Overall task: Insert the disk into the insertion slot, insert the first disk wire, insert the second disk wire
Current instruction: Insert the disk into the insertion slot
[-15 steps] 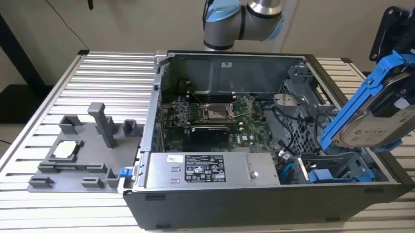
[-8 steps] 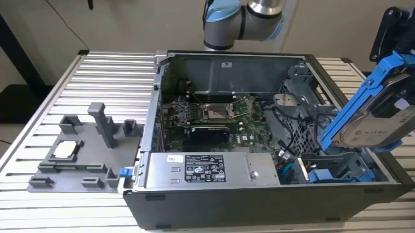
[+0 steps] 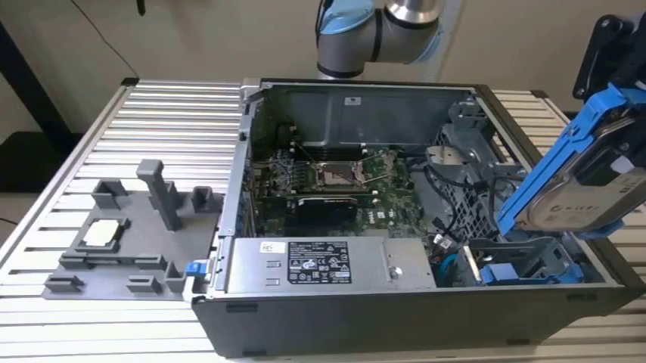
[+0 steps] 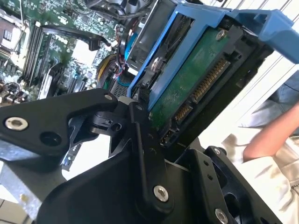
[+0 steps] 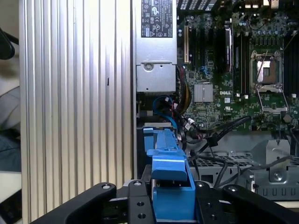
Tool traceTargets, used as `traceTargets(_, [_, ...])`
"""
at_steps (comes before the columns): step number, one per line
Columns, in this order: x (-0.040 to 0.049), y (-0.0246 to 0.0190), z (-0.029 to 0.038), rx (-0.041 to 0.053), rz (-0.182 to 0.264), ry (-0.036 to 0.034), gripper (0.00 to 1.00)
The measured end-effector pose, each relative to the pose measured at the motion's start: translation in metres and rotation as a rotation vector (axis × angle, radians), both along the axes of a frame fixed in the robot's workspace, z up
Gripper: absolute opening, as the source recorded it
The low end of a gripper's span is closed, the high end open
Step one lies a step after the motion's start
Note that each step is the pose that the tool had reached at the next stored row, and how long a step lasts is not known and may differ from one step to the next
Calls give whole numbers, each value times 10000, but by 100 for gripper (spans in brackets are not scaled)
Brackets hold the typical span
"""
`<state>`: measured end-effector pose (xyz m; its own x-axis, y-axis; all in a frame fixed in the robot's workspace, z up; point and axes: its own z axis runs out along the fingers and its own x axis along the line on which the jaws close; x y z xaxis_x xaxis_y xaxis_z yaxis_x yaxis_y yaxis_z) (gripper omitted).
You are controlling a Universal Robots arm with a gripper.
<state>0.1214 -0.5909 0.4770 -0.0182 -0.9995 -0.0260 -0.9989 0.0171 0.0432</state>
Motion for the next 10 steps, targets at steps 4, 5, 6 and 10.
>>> traceTargets(4, [0, -2, -10, 0, 0, 2, 33])
traceTargets(5, [0, -2, -12, -1, 0, 2, 33])
traceTargets(6, [0, -2, -14, 0, 0, 2, 33])
traceTargets(10, [0, -3, -20, -1, 0, 3, 33])
